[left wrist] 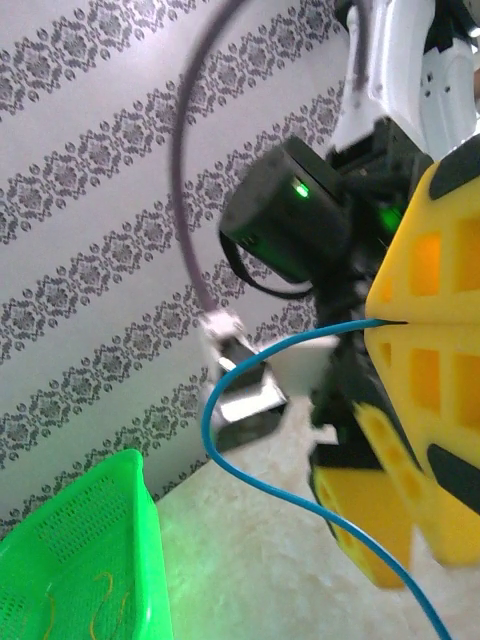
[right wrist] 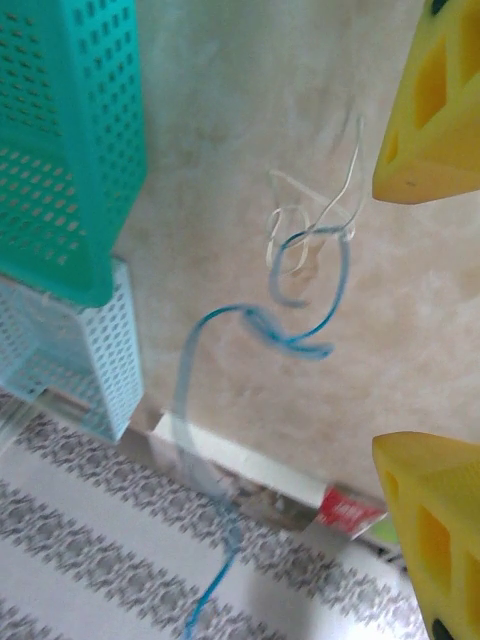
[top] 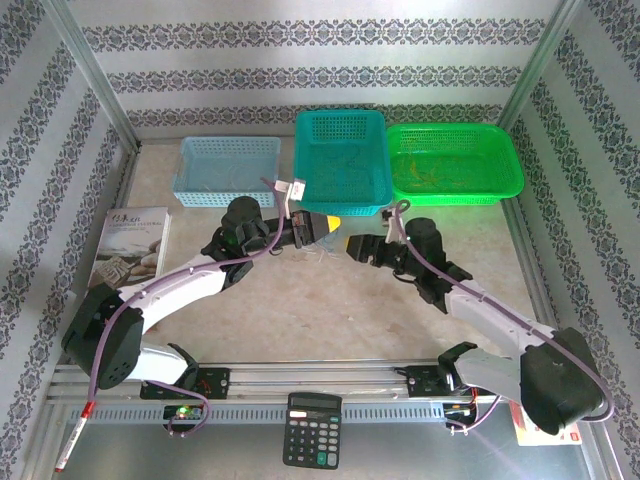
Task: Untangle the cables
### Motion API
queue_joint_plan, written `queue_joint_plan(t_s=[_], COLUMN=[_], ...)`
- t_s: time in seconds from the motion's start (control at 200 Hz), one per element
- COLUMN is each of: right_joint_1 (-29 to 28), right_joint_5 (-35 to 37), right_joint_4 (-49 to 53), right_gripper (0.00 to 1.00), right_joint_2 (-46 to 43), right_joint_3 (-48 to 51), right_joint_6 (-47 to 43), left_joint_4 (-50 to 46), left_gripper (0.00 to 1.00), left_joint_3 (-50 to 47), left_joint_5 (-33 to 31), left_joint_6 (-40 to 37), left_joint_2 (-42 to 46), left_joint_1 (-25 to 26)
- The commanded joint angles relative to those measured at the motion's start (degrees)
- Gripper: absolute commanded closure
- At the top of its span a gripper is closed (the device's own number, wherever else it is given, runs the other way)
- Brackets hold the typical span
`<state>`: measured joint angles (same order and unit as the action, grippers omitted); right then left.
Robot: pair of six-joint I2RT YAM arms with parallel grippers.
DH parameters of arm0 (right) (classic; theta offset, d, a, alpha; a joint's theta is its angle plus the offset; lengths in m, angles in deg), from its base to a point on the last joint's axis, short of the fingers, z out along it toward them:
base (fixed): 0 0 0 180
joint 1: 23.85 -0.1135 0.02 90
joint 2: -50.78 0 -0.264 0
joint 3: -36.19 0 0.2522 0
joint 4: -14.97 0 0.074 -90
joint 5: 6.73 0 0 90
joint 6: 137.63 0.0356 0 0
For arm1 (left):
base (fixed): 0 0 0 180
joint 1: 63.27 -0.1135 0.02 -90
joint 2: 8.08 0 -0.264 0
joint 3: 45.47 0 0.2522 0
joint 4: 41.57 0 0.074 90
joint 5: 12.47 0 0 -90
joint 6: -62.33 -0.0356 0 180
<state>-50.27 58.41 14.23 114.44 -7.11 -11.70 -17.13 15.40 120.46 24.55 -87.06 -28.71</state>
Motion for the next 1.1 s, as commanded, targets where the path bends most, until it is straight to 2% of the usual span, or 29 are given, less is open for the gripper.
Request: queue_joint_plan(t_s=[0.0,0.475,0.949,1.094], right_joint_1=[-2.22,-7.22,-7.95,-7.96], right_joint_5=[3.77,6.43,11.23,11.09], right_joint_4=[-6.23,-14.83,-20.81,-22.38], right_gripper=[0.36,0.33,0.33,0.42], right_joint_2=[1.97,12.71,18.57,21.12], right_joint_3=[1.26,-0.06,-1.34,-2.62], right_joint_6=[-6.19,-11.40,-11.12,-10.41], left_joint_4=[2.33,-0.13,-0.83,-1.34], left_gripper=[1.00,1.00,1.00,1.00], left_joint_3=[2.31,6.12,9.11,10.11], left_joint_5=[0.92,-1.01,-1.73,-2.11], left_joint_6=[4.12,5.81,7.35,7.45], left_joint_2=[1.46,3.40,4.97,5.42], left_joint_1=[1.05,1.76,2.35,2.44])
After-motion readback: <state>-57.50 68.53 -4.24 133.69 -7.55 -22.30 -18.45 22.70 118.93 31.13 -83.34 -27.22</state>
